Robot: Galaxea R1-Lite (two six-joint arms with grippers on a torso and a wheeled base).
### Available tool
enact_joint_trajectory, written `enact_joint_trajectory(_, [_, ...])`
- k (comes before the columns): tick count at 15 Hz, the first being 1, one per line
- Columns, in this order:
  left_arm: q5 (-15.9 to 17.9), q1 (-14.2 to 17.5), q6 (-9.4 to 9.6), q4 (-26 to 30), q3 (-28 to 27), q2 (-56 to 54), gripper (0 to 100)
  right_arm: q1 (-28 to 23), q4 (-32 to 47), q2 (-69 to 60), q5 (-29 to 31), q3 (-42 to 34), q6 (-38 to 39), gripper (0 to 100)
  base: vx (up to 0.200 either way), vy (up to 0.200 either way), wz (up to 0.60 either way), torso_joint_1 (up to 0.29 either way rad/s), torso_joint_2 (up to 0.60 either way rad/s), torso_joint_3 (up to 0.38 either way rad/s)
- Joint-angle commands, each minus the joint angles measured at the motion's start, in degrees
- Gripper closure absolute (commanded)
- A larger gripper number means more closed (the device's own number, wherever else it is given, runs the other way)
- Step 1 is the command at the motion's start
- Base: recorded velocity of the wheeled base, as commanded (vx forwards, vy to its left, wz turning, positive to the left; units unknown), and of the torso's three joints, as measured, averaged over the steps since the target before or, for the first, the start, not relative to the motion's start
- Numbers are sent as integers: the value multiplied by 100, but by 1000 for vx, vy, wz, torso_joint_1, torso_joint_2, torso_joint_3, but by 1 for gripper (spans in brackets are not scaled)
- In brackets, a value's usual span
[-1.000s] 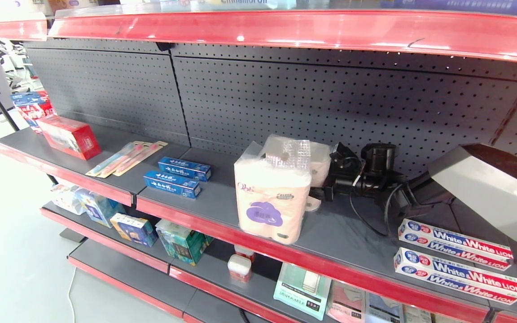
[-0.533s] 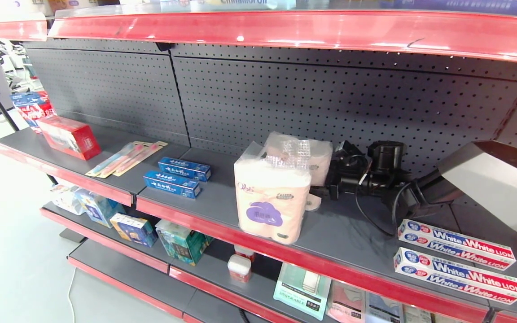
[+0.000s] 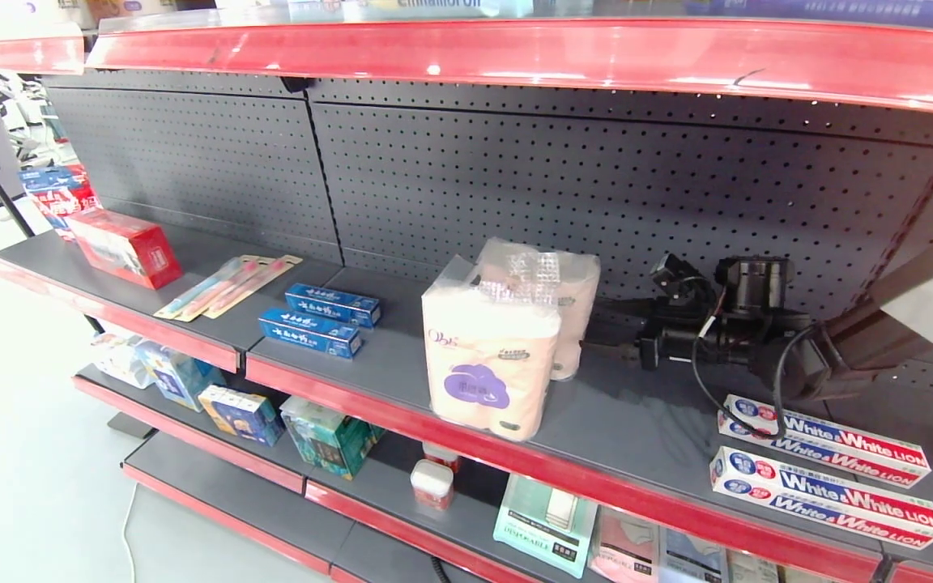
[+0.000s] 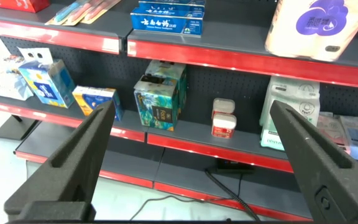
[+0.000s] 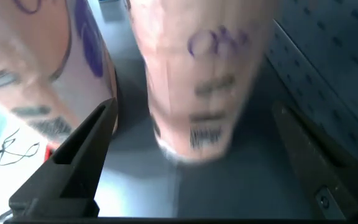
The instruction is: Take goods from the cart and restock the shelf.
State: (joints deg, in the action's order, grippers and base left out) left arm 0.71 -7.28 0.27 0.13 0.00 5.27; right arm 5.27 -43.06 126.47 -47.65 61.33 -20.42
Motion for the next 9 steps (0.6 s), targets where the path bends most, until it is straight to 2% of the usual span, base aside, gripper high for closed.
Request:
enact_joint_trajectory(1, [0,-2,0,4,0,9,0,-78,25,-491,54,-359,12,0,0,0,0,0,0,0])
enact_joint_trajectory(7, [0,-2,0,-5,0,9,0,-263,17,-1370,678,-1572,29,0,0,0,0,0,0,0])
enact_joint_trajectory(9, [0,-2,0,4,0,9,0,-386,17,-1845,1153,-1993,117,0,0,0,0,0,0,0])
